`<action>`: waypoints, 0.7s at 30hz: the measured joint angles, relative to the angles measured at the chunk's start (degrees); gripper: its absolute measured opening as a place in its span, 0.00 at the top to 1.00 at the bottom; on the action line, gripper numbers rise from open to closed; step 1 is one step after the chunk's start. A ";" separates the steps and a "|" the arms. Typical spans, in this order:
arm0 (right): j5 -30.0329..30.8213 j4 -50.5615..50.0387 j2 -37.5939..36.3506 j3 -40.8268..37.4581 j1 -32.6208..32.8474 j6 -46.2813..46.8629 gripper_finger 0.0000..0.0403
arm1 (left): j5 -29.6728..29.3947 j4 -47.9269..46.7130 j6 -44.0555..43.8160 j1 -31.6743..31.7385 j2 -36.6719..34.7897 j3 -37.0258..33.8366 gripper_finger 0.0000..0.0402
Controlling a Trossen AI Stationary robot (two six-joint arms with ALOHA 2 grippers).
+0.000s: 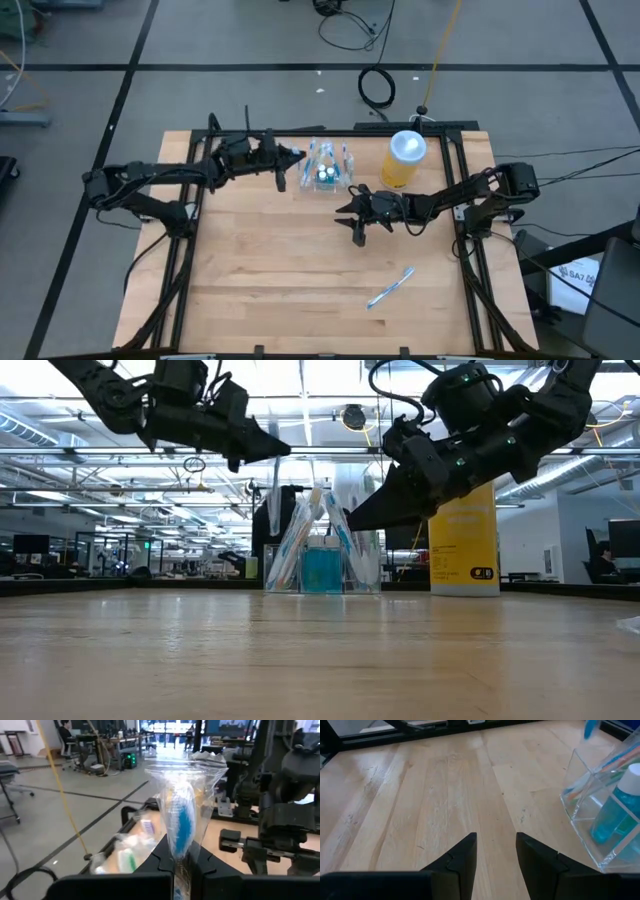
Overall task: Pick & Place toothbrushing station
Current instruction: Put the blue toothbrush into the left compartment of the transparent organizer
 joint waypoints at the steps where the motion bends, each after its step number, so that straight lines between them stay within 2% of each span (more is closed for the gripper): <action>1: -0.02 0.29 0.00 0.00 0.00 0.02 0.67 | 0.00 1.34 0.07 -0.40 1.01 0.00 0.99; 9: 0.00 2.03 0.00 -0.02 0.02 0.02 0.67 | -4.64 6.49 -0.28 -0.92 8.99 0.00 0.99; 17: 0.00 2.03 0.02 -0.02 0.02 3.67 0.67 | -4.95 6.63 -1.53 -0.97 12.91 0.00 0.90; 21: 0.29 2.03 0.02 -0.02 0.02 5.68 0.67 | -5.01 6.29 -4.96 -0.97 14.41 0.00 0.91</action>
